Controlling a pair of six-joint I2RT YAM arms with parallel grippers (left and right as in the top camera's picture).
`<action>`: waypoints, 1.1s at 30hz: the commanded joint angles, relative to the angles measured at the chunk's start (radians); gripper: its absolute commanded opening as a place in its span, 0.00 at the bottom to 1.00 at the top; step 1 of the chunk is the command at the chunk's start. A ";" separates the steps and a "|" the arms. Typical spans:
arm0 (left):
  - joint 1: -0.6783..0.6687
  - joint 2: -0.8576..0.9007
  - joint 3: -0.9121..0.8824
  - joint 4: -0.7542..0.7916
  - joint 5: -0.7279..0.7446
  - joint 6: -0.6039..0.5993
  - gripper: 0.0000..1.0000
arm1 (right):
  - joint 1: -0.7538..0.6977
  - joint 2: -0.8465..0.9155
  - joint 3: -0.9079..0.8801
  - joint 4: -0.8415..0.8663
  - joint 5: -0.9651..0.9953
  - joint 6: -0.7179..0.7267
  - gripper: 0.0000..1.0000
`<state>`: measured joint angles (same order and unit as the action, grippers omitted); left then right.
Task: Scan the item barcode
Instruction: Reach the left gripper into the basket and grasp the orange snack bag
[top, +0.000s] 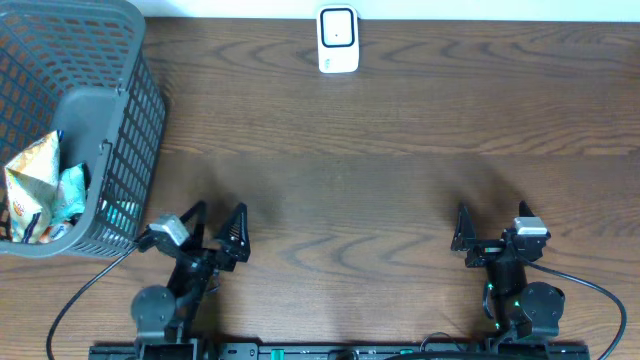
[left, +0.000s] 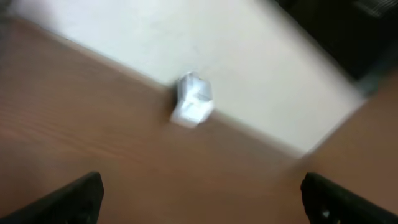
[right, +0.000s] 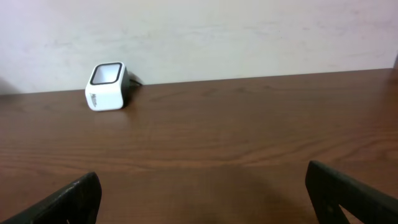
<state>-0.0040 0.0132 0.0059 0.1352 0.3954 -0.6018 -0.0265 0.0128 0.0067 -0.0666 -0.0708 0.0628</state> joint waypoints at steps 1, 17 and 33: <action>-0.004 -0.008 0.000 0.279 0.135 -0.231 1.00 | 0.008 -0.007 -0.001 -0.005 0.012 -0.012 0.99; 0.003 0.575 1.078 -0.313 -0.006 0.359 1.00 | 0.008 -0.007 -0.002 -0.005 0.012 -0.012 0.99; 0.272 1.749 2.443 -1.379 -0.425 0.545 1.00 | 0.008 -0.007 -0.001 -0.005 0.012 -0.012 0.99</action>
<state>0.2401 1.7088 2.4130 -1.2247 0.0429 -0.0864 -0.0265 0.0120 0.0067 -0.0669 -0.0597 0.0624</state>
